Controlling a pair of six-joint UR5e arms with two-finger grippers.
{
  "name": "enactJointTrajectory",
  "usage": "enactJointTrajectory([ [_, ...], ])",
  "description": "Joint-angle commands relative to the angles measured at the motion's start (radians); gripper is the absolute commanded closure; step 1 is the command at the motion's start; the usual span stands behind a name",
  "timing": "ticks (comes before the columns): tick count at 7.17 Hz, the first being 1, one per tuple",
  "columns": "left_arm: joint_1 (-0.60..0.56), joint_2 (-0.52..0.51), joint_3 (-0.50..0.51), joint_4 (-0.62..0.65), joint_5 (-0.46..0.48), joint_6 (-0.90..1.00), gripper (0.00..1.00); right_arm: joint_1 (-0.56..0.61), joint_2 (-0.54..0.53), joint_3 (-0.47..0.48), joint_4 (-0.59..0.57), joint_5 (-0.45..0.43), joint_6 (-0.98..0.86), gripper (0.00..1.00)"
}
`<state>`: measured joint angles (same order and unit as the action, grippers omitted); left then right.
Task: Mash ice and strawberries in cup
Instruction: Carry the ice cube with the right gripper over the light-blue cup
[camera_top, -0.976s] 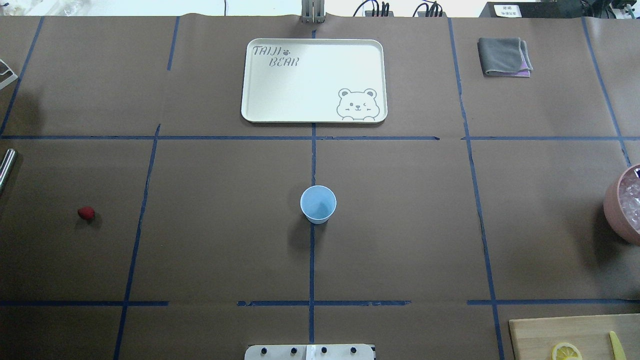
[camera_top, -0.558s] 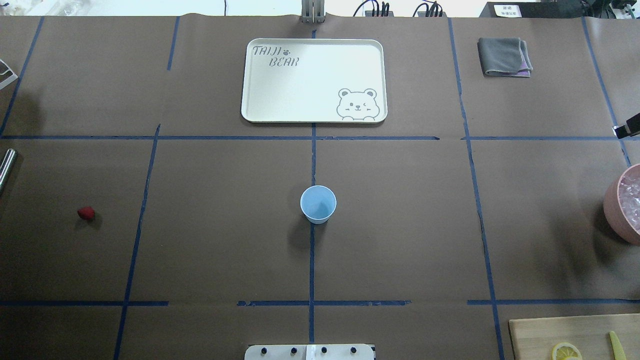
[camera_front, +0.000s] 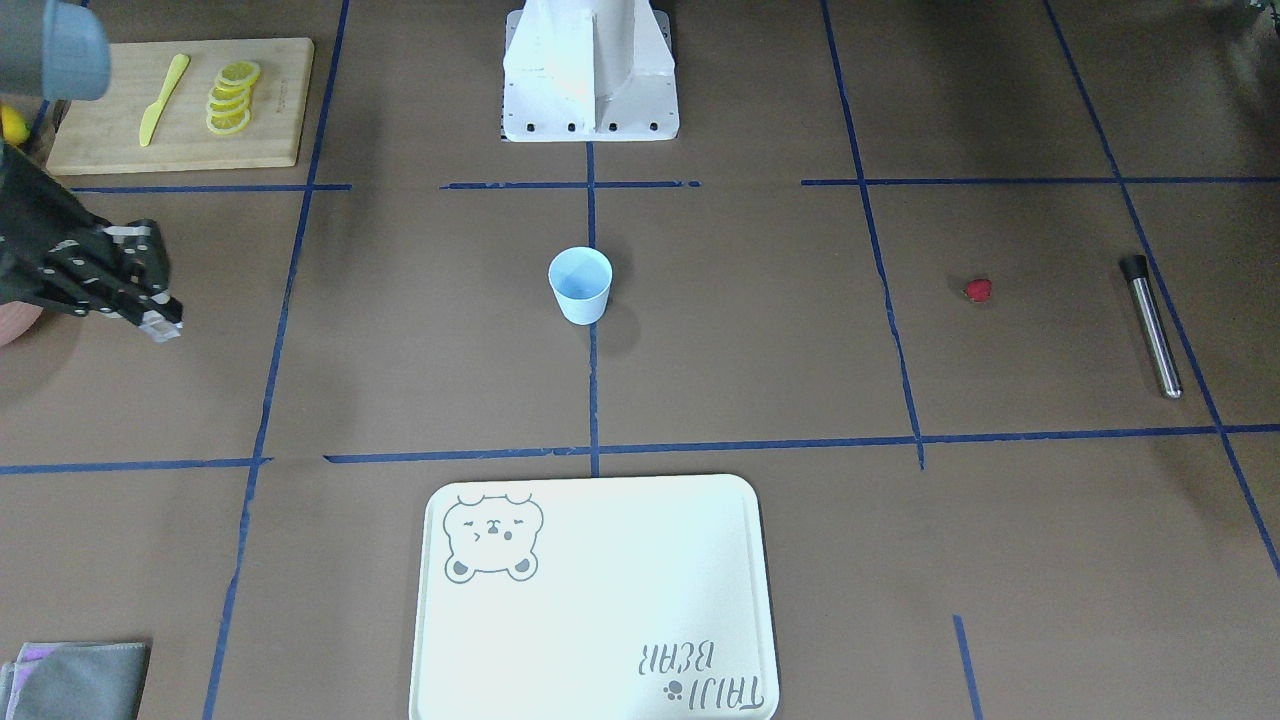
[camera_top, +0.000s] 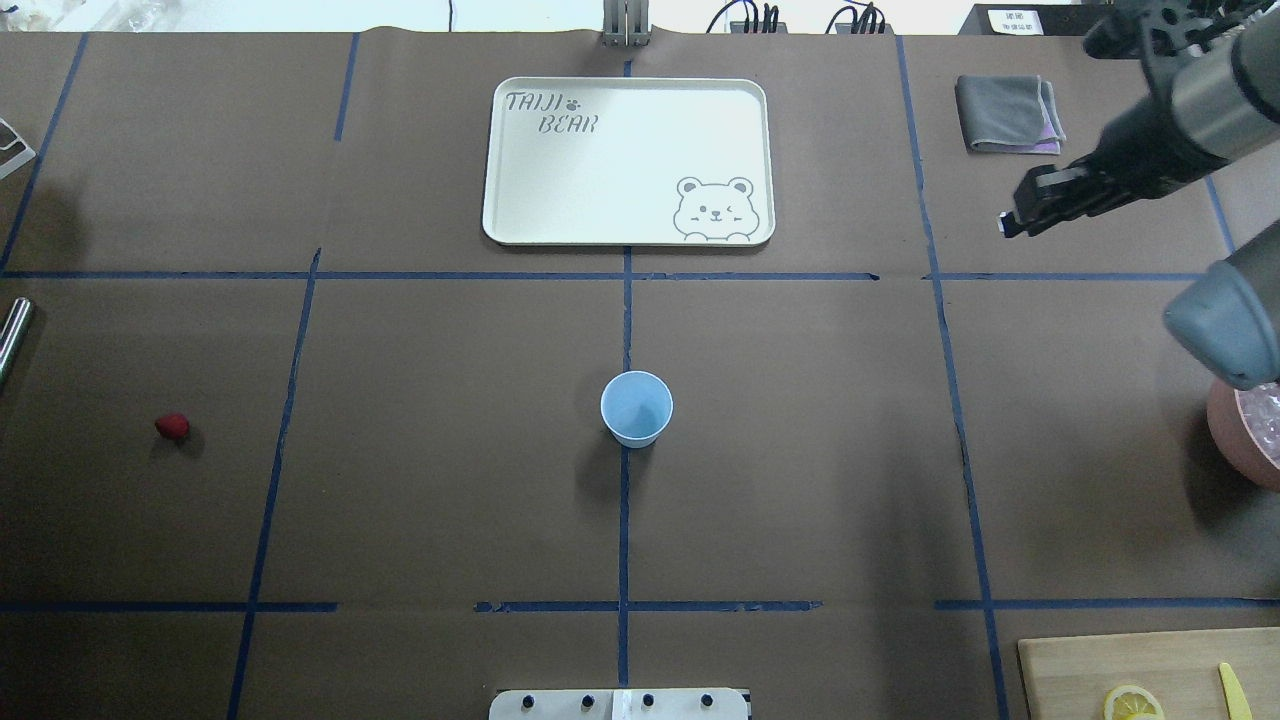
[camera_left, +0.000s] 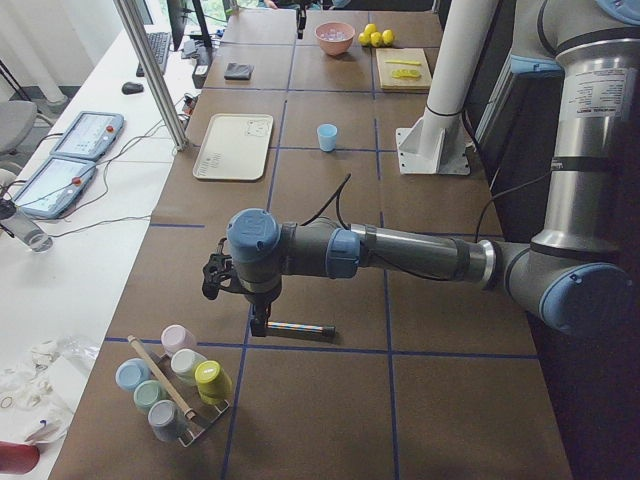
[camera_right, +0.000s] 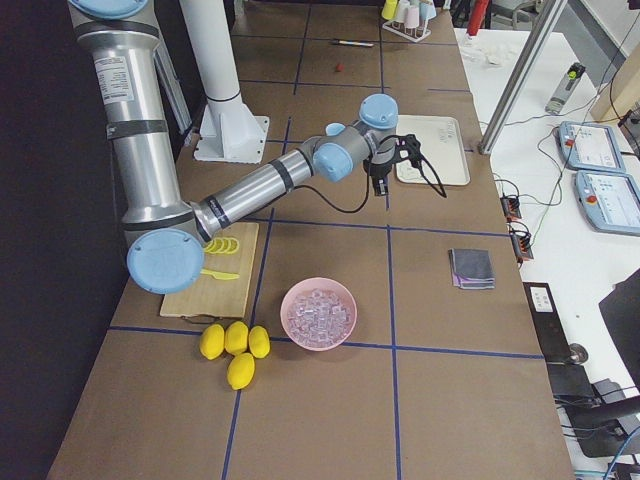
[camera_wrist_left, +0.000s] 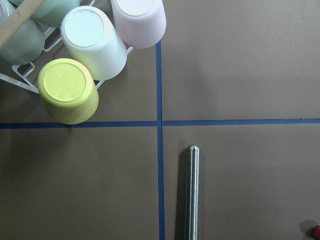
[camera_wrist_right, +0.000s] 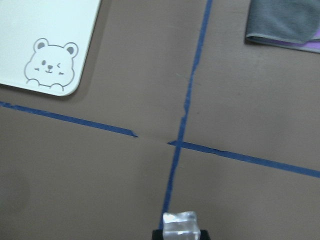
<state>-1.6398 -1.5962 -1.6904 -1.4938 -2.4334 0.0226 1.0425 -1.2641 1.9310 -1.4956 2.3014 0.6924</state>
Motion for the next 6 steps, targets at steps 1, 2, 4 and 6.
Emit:
enactJointTrajectory([
  [1,0.0,-0.001,-0.002,0.003,-0.001,0.0,0.0,-0.199,0.218,0.0,-0.183,-0.159,0.182,0.99],
  [2,0.0,-0.001,-0.002,0.003,0.001,-0.001,0.0,-0.332,0.28,-0.01,-0.192,-0.274,0.314,0.99],
  [4,0.0,-0.001,0.0,0.004,0.001,-0.001,0.0,-0.47,0.394,-0.09,-0.243,-0.39,0.47,0.99],
  [6,0.0,0.005,-0.002,0.004,-0.001,0.0,0.0,-0.547,0.468,-0.168,-0.259,-0.437,0.534,0.98],
])
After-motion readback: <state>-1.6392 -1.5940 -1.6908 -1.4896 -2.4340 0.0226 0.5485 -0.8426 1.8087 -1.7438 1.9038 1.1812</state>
